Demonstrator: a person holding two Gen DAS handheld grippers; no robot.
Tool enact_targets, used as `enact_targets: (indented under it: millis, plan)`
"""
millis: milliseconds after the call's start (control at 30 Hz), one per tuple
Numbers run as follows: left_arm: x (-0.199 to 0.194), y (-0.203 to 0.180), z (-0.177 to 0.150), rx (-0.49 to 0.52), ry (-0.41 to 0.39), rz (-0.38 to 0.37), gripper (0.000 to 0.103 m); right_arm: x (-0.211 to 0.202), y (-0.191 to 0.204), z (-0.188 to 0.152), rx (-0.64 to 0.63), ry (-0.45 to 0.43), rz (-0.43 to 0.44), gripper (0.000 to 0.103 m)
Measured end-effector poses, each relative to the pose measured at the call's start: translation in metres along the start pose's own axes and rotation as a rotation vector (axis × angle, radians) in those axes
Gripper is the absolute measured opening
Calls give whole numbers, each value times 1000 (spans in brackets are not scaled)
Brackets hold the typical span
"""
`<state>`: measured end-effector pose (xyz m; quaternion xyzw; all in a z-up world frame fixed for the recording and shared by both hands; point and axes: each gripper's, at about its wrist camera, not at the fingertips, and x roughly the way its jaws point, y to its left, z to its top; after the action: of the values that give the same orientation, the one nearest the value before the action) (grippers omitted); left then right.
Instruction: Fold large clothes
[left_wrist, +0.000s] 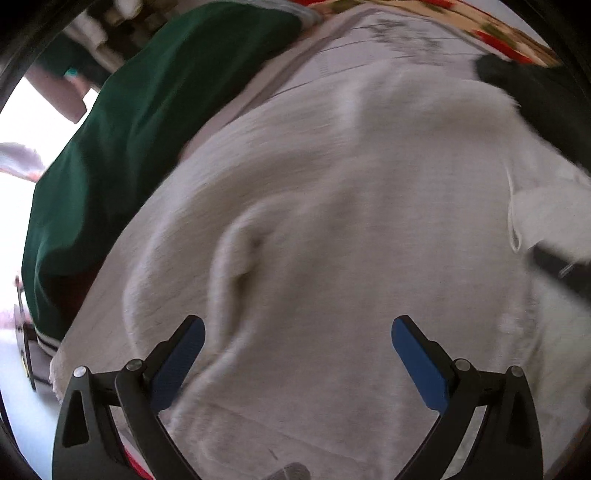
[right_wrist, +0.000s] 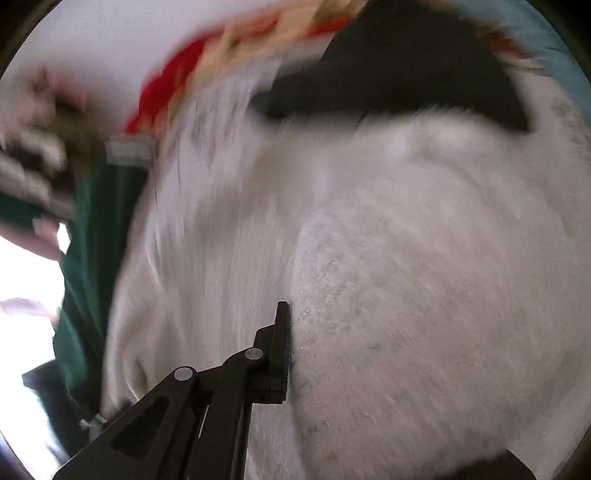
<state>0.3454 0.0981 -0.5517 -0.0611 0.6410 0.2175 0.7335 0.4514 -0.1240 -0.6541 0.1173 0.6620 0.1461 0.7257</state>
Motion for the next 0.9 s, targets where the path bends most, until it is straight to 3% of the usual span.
enact_targets:
  millis: [67,133,167,267,367,467,600,733,800,900]
  plan:
    - [6,16,-4,-31,20,7,103,10,13,-10,-43,64,71,31]
    - [9,33,-8,-60,40,7,103,-1,35,-26,-157,44,99,55]
    - [10,40,-11,-72,52,8,103,-6,40,-32,-188,46,114,59]
    - [10,58,-23,-113,90,-4,103,-21,39,-45,-174,77,221,62]
    - [3,82,-41,-173,114,-37,103,-40,22,-50,-90,52,298,62]
    - [-1,116,-62,-277,157,-101,103,-46,4,-56,3,51,283,62]
    - [10,176,-98,-529,227,-224,103,-49,-26,-66,85,63,231,62]
    - [41,233,-129,-851,276,-347,103,-39,-26,-79,128,79,203,62]
    - [58,254,-134,-972,265,-396,97,-27,-25,-84,147,90,199,62]
    - [75,281,-129,-1093,209,-396,93,-17,-19,-92,150,95,161,62]
